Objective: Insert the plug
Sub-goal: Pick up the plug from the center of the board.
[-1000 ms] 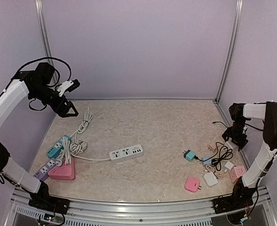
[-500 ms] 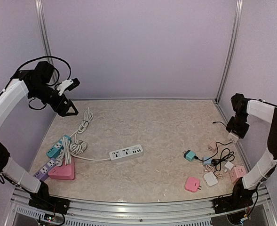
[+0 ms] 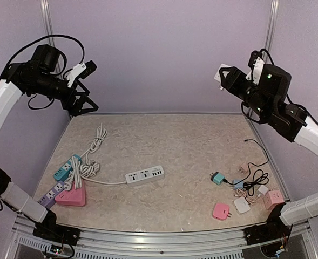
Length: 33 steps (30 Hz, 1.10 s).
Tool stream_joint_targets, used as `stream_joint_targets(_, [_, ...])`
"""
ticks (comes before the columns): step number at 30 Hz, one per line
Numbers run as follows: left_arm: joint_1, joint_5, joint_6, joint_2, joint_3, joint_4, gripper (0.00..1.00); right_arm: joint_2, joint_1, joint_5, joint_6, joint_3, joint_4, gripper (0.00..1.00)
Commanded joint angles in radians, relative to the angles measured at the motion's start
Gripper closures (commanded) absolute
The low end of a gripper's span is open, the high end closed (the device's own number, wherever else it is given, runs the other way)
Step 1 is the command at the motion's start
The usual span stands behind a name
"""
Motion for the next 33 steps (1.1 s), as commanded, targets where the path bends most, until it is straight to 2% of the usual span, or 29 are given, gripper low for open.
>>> stream_joint_targets(1, [-0.198, -0.053, -0.036, -0.011, 0.086, 0.047, 0.01, 0.154, 0.172, -0.023, -0.008, 0.048, 0.367, 1.00])
stream_joint_targets(6, [-0.398, -0.191, -0.126, 0.061, 0.245, 0.097, 0.01, 0.305, 0.348, -0.020, -0.060, 0.170, 0.539, 1.00])
stream_joint_targets(10, [-0.498, -0.270, -0.132, 0.105, 0.311, 0.145, 0.01, 0.374, 0.421, -0.050, -0.046, 0.260, 0.566, 1.00])
stream_joint_targets(19, [-0.512, -0.266, -0.148, 0.129, 0.310, 0.170, 0.01, 0.445, 0.450, -0.099, 0.067, 0.302, 0.543, 1.00])
stream_joint_targets(28, [-0.524, -0.277, -0.127, 0.144, 0.315, 0.200, 0.01, 0.504, 0.455, -0.144, 0.093, 0.378, 0.524, 1.00])
stream_joint_targets(33, [-0.524, -0.270, -0.127, 0.172, 0.368, 0.219, 0.01, 0.514, 0.456, -0.133, 0.096, 0.383, 0.512, 1.00])
